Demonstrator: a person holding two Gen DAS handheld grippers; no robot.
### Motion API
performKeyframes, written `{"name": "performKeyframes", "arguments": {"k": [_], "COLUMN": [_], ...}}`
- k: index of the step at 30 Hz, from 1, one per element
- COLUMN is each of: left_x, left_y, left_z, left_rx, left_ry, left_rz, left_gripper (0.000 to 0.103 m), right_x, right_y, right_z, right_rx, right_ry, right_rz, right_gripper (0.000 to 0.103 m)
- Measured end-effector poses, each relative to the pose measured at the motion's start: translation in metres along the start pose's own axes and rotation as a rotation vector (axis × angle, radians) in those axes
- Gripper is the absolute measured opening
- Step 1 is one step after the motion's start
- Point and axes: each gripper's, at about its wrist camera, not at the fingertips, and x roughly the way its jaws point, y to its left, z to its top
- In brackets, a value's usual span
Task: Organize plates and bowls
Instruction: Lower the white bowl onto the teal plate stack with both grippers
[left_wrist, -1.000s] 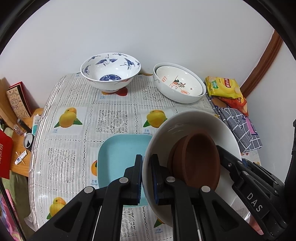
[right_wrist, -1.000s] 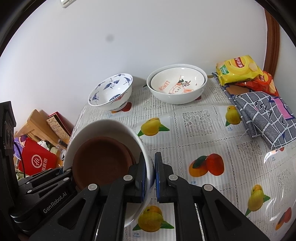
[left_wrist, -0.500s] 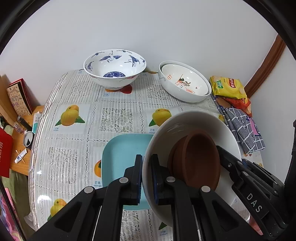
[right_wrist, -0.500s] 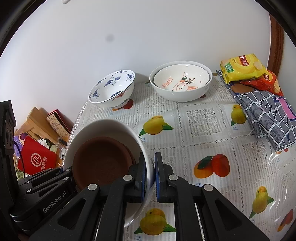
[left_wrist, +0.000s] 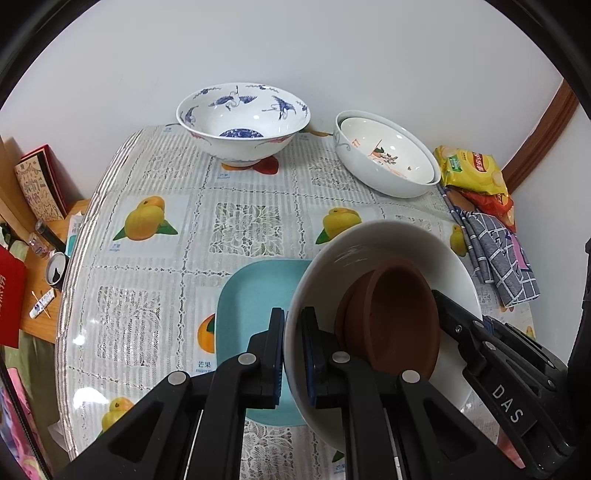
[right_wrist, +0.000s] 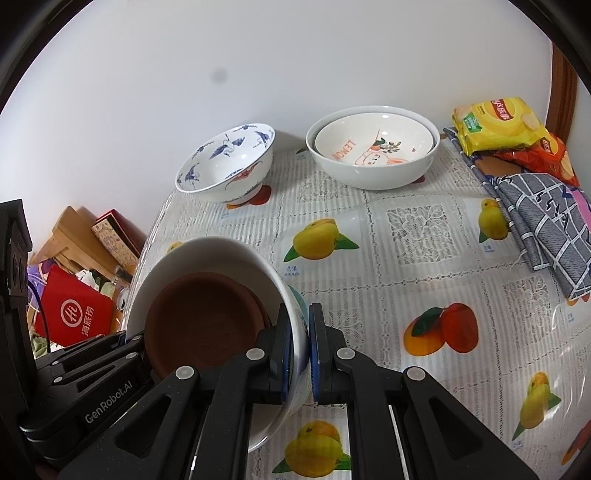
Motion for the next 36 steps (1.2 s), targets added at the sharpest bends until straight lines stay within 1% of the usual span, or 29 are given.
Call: {"name": "performKeyframes", "arguments": {"k": [23, 29, 36], "left_x": [0.048, 0.057, 0.058], "left_y": [0.016, 0.025, 0.030], "left_z": [-0.003, -0.001, 0.001], "left_rx": [-0.026, -0.034, -0.032], "left_ry": [0.084, 0.094, 0.085], "left_rz": [0.021, 0.034, 0.034], "left_gripper": [0.009, 0.009, 0.009], "right_x": [0.053, 0.067, 0.072], "right_y": [-0.008, -0.004, 0.001], "right_z": [-0.007, -0.007, -0.004], "right_rx": [0.012, 0.004, -0.003], "right_ry": [0.090, 0.109, 0.102], "right_rz": [0.010, 0.021, 0.032], "right_gripper": [0.009, 0.009, 0.009]}}
